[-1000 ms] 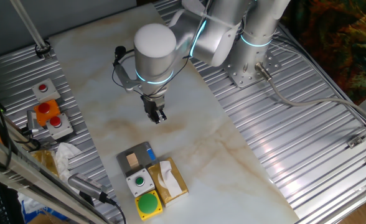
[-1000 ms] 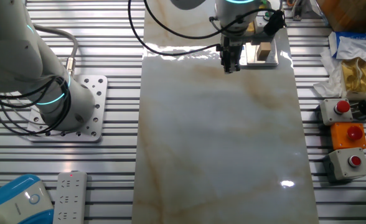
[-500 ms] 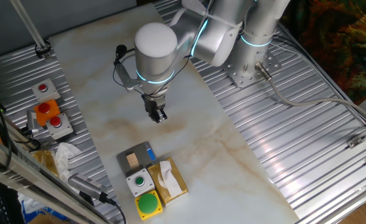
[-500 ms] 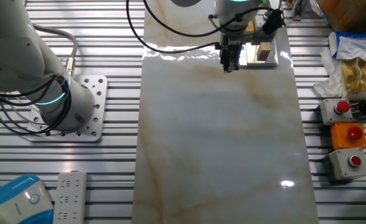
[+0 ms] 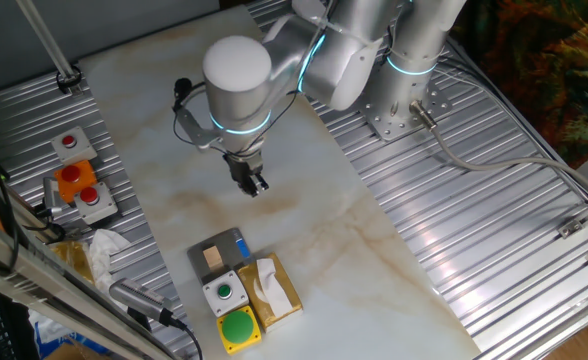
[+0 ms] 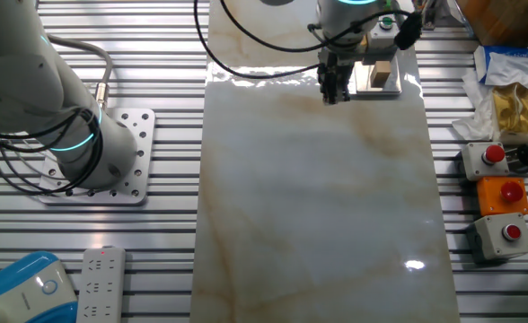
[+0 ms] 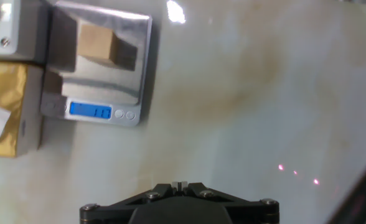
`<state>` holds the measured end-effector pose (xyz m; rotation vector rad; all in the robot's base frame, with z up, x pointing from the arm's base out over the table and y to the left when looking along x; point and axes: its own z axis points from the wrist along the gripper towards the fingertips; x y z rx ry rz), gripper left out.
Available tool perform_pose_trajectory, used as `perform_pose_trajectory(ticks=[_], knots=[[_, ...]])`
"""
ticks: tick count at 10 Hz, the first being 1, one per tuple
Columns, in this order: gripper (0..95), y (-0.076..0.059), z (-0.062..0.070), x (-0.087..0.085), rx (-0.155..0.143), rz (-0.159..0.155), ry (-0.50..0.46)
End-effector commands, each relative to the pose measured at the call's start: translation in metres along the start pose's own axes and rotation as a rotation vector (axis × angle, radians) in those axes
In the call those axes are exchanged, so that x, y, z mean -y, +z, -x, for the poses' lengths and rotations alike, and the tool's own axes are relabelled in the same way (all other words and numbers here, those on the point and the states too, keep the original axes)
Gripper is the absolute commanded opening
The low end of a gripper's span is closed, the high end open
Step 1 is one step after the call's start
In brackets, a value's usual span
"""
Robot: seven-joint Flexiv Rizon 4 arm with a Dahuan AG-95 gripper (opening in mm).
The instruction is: Remove the object from the scale
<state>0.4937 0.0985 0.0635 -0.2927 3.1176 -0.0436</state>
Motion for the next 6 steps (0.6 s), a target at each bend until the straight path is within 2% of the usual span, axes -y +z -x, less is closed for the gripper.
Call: perform_pose_trajectory(ticks=[1,3,6], knots=[[0.0,0.0001,-0.0005,-0.0013,-0.011,0.024,-0.126],[0.0,0.0001,-0.0005,-0.0013,-0.009,0.015,-0.170],[0.0,0.0001,-0.0005,-0.0013,-0.003,0.016,-0.177]])
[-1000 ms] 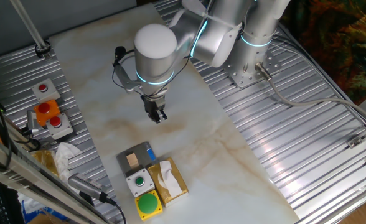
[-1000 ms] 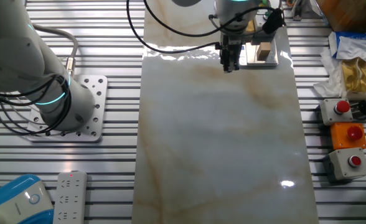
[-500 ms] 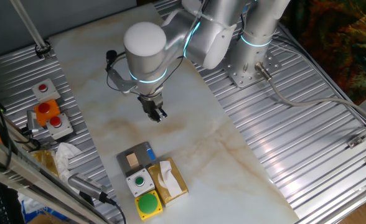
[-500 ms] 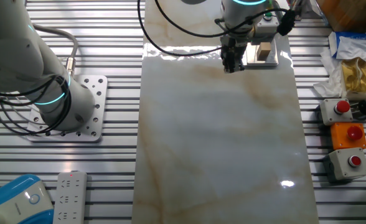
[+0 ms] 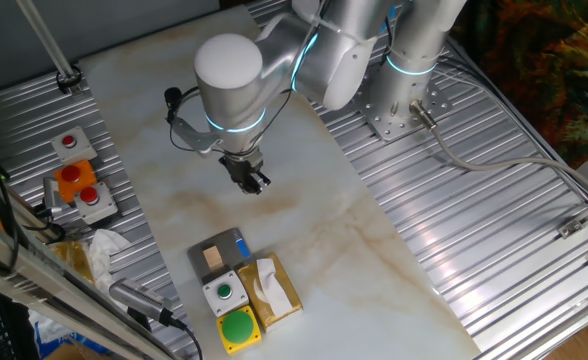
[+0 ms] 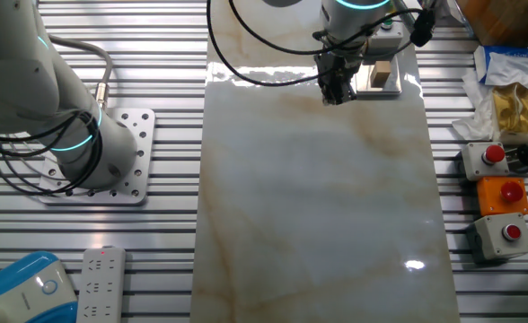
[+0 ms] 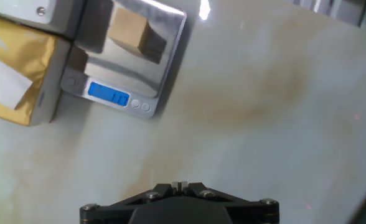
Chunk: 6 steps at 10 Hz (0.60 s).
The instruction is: Remove the object from the scale
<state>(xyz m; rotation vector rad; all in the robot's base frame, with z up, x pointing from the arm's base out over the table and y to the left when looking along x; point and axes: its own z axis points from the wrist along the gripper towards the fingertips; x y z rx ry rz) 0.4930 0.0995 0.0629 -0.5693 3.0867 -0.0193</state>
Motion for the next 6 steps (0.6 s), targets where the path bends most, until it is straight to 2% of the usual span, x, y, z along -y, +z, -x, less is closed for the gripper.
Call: perform_pose_trajectory(ticks=[1,4,6], knots=[[0.0,-0.0004,0.0000,-0.0003,0.000,-0.002,0.003],[0.0,-0.0014,0.0001,-0.0009,0.002,-0.004,0.011],[0.0,-0.0078,0.0040,-0.0048,-0.001,-0.003,0.031]])
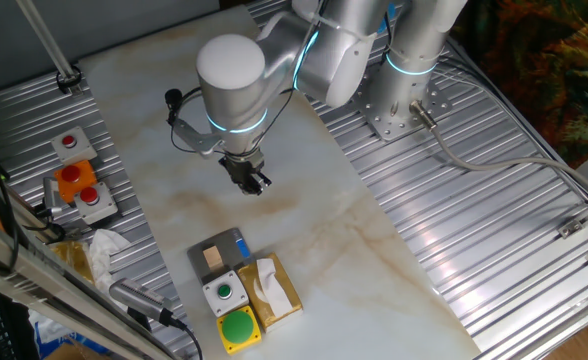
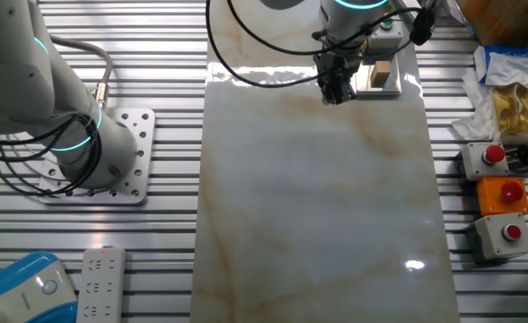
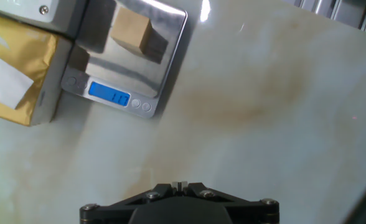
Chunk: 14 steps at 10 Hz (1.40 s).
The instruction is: Remove the object from the scale
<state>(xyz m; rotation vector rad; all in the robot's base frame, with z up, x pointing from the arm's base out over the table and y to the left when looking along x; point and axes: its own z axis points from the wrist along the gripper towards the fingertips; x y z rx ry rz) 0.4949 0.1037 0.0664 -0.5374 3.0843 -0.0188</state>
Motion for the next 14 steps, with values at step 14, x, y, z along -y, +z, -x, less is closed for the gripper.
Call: perform_pose_trajectory(ticks=[14], knots=[[0.0,-0.008,0.097,-0.056,-0.012,0.002,0.079]])
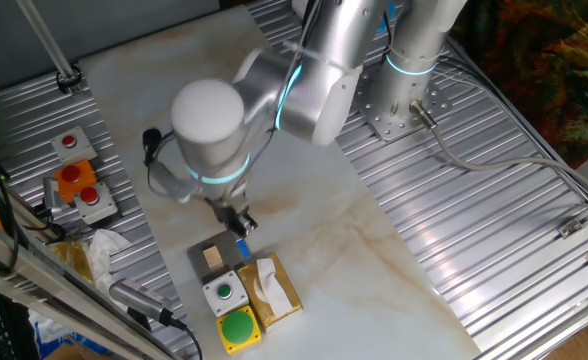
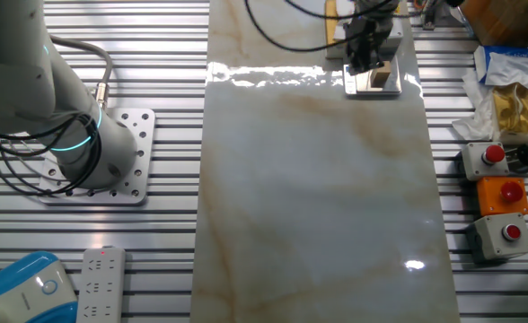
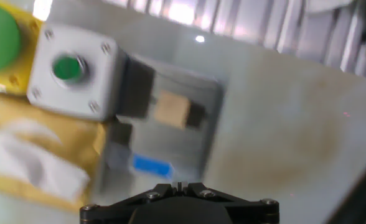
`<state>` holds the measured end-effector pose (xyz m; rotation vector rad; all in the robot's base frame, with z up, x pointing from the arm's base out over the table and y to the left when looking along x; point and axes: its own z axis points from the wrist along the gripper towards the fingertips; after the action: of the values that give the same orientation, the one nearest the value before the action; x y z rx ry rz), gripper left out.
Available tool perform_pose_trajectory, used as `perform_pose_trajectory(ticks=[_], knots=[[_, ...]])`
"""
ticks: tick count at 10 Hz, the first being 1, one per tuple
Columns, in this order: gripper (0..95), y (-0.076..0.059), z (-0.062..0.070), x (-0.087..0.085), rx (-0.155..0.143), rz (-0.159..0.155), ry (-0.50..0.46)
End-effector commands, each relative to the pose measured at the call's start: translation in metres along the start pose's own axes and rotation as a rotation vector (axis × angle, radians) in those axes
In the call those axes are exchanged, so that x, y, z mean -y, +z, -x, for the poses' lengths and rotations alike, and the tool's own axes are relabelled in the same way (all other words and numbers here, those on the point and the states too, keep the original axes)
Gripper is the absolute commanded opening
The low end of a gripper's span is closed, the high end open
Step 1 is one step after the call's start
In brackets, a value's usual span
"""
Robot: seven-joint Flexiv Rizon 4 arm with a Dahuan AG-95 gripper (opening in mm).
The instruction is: Remove the object from the scale
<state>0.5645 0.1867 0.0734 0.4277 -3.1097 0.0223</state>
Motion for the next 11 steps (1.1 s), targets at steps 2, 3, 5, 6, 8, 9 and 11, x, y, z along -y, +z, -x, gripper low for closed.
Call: perform_pose_trajectory(ticks=[2,3,5,6,8,9,11], knots=[[0.0,0.000,0.009,-0.003,0.009,0.004,0.022],[0.0,0.000,0.010,-0.003,0.011,0.004,0.023],[0.0,0.003,0.017,-0.003,0.015,0.005,0.031],[0.0,0.002,0.021,-0.004,0.022,0.004,0.040],[0.0,0.002,0.027,-0.006,0.075,0.004,0.053],[0.0,0.004,0.027,-0.004,0.084,0.006,0.052],[0.0,0.013,0.030,0.003,0.094,0.004,0.047]])
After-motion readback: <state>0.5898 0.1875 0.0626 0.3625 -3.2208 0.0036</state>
